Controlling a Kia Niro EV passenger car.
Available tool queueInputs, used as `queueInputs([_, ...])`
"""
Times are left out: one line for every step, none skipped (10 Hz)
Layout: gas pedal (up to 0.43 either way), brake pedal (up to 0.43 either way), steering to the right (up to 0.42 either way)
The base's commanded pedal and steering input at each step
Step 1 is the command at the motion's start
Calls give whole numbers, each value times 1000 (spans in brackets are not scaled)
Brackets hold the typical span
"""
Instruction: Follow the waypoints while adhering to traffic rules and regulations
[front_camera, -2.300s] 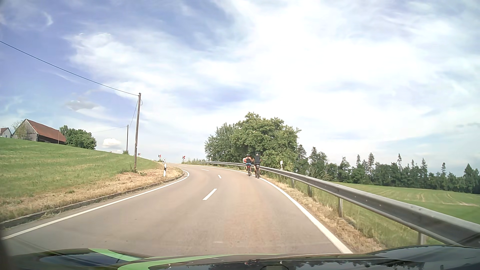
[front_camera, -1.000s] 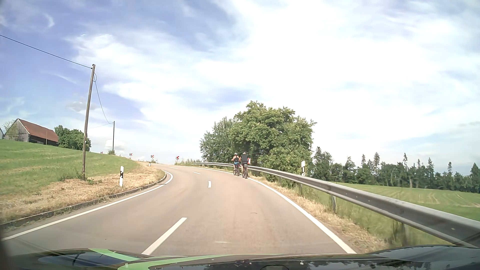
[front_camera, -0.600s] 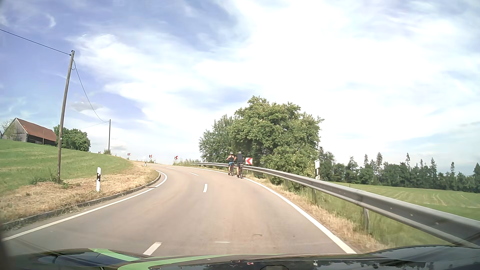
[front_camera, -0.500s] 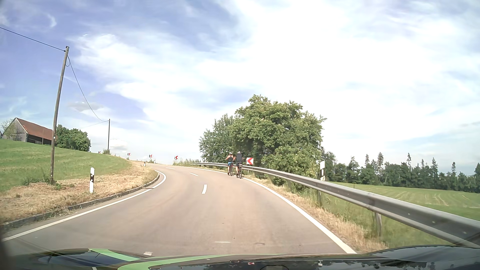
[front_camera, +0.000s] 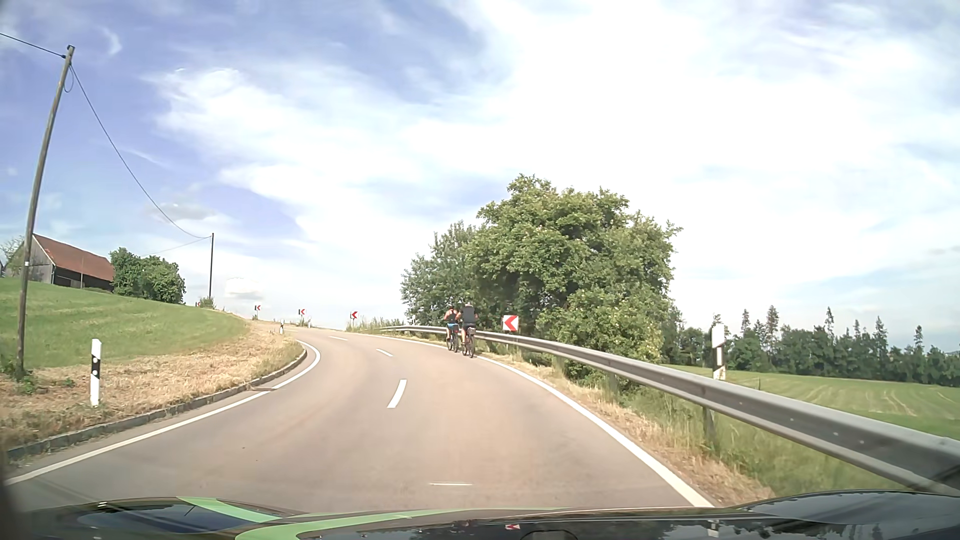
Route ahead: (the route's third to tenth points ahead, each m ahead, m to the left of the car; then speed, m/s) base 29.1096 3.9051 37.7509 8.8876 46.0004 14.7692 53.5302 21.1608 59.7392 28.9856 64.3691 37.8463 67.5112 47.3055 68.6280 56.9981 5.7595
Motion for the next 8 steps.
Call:
queueInputs([197, 0, -30])
queueInputs([189, 0, -31])
queueInputs([177, 0, -31])
queueInputs([177, 0, -32])
queueInputs([177, 0, -34])
queueInputs([177, 0, -35])
queueInputs([157, 0, -36])
queueInputs([157, 0, -37])
